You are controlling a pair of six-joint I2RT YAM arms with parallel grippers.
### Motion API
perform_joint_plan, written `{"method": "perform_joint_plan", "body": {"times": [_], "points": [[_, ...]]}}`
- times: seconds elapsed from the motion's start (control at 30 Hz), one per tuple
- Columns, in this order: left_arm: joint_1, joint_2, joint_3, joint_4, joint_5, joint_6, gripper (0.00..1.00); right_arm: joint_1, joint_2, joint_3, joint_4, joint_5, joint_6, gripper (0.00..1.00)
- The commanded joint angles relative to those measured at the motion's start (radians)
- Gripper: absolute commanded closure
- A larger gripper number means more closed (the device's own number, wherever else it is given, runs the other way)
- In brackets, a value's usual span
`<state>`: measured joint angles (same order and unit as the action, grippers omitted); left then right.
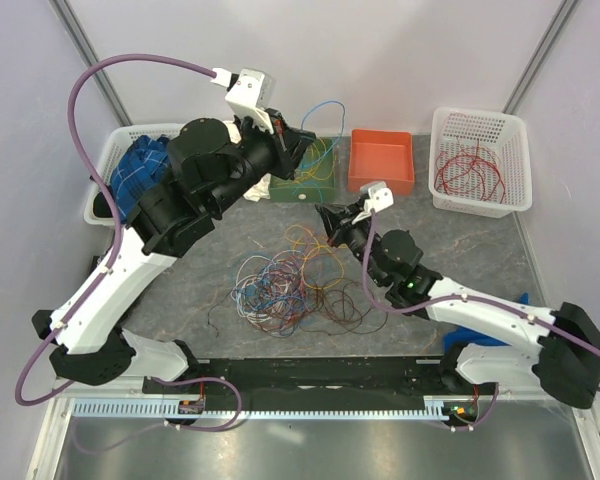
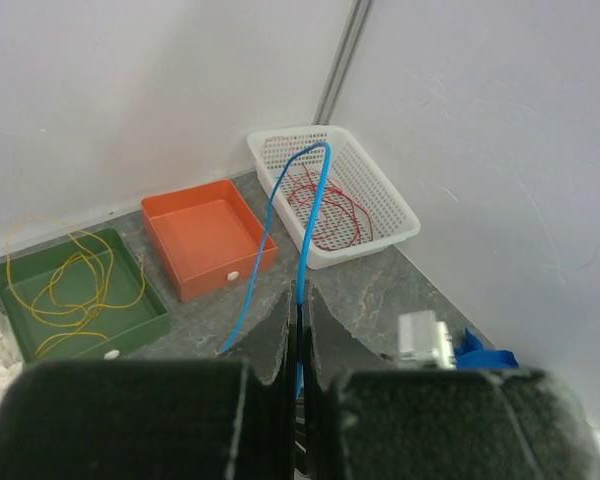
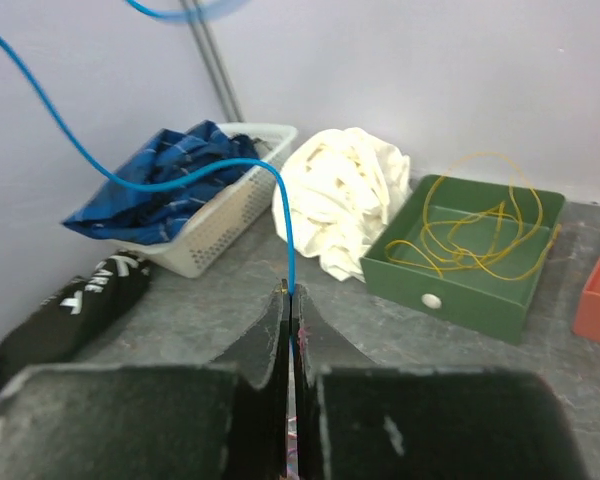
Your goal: Untangle the cables
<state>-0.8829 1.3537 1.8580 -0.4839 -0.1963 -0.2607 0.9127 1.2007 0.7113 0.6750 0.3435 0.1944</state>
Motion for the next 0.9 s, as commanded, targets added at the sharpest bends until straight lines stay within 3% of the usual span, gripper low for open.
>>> {"method": "perform_joint_plan", "body": {"times": [0.0,0.13,0.27,0.47,0.57,0.6,0.67,0.7,0.87], "points": [[0.018,0.004,-0.013,0.008,-0.072,0.064,0.98,0.028,-0.124,0.123,-0.147,-0.07,0.051,1.0],[0.079,0.035,-0.052,0.007,-0.063,0.026,0.98,0.043,-0.203,0.273,-0.453,-0.112,0.092,1.0],[0.182,0.07,-0.144,0.011,0.003,-0.07,0.98,0.043,-0.243,0.445,-0.641,-0.071,0.091,1.0],[0.237,0.058,-0.324,0.083,0.04,-0.163,0.78,0.043,-0.213,0.626,-0.785,0.07,0.007,1.0],[0.243,0.033,-0.4,0.119,0.046,-0.181,0.49,0.043,-0.19,0.668,-0.793,0.14,-0.036,1.0],[0.245,0.027,-0.414,0.126,0.044,-0.189,0.29,0.043,-0.182,0.691,-0.795,0.153,-0.053,1.0],[0.246,0.009,-0.45,0.133,0.041,-0.209,0.14,0.043,-0.158,0.721,-0.796,0.196,-0.075,1.0],[0.246,0.002,-0.459,0.137,0.04,-0.215,0.01,0.043,-0.148,0.761,-0.798,0.212,-0.084,1.0],[0.249,-0.069,-0.562,0.156,0.008,-0.281,0.0,0.041,-0.061,0.942,-0.805,0.264,-0.153,1.0]]}}
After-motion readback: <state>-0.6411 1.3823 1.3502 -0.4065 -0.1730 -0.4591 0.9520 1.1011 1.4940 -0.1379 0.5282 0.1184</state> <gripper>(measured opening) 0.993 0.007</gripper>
